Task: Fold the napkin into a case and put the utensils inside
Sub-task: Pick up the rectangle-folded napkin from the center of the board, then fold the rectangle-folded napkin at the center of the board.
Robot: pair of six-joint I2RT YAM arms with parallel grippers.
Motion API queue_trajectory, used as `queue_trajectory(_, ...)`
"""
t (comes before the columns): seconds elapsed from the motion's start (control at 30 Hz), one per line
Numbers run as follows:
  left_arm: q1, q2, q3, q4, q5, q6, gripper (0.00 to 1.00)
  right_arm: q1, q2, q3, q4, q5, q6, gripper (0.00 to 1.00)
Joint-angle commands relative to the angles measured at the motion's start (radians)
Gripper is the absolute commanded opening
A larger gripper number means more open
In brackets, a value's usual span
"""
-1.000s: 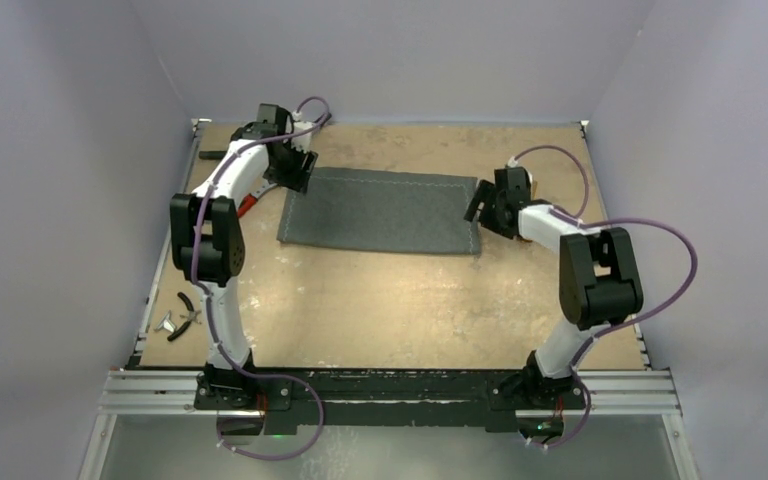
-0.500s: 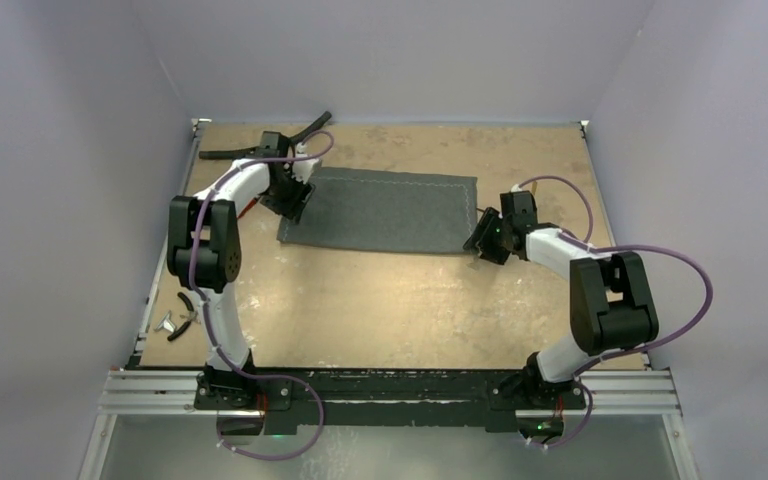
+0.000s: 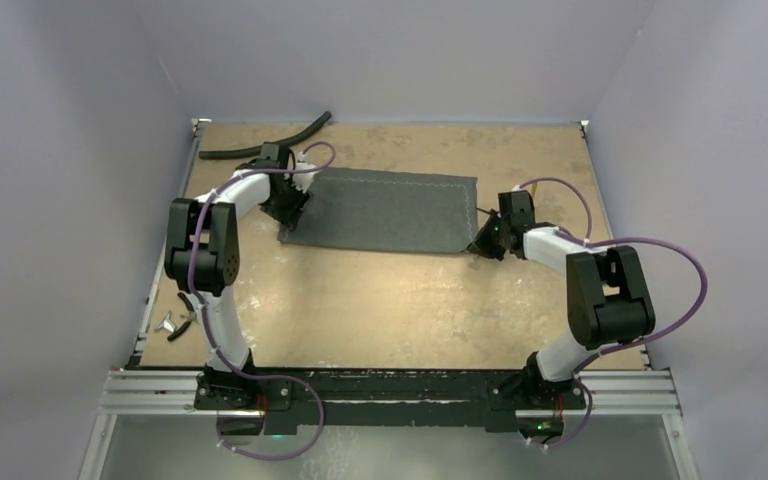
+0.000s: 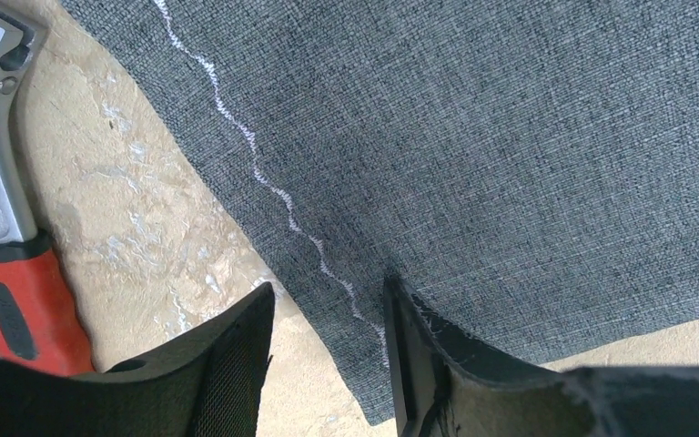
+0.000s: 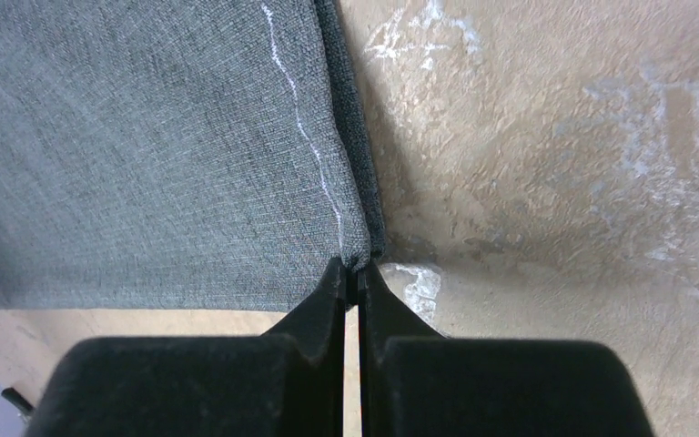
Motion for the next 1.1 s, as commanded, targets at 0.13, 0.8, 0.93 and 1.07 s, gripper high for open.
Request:
queue_trajectory(0.13, 0.004, -0.020, -0.067, 0.038, 0.037, 0.008, 0.45, 0.091, -0.037, 0.167, -0.056, 0.099, -0.028, 0.00)
queue_trajectory(0.8, 0.180, -0.038, -0.028, 0.002, 0.280, -0.189, 0.40, 0.506, 0.425, 0.835, -0.050, 0.005, -0.032, 0.00)
queue_trajectory(0.93, 0.191, -0.051, -0.058, 0.029, 0.327, -0.184, 0.40, 0.541, 0.516, 0.951, -0.061, -0.022, -0.031, 0.00)
queue_trajectory(1.07, 0.198, -0.035, -0.074, 0.047, 0.351, -0.191, 0.40, 0.569, 0.589, 1.046, -0.057, -0.058, -0.023, 0.00)
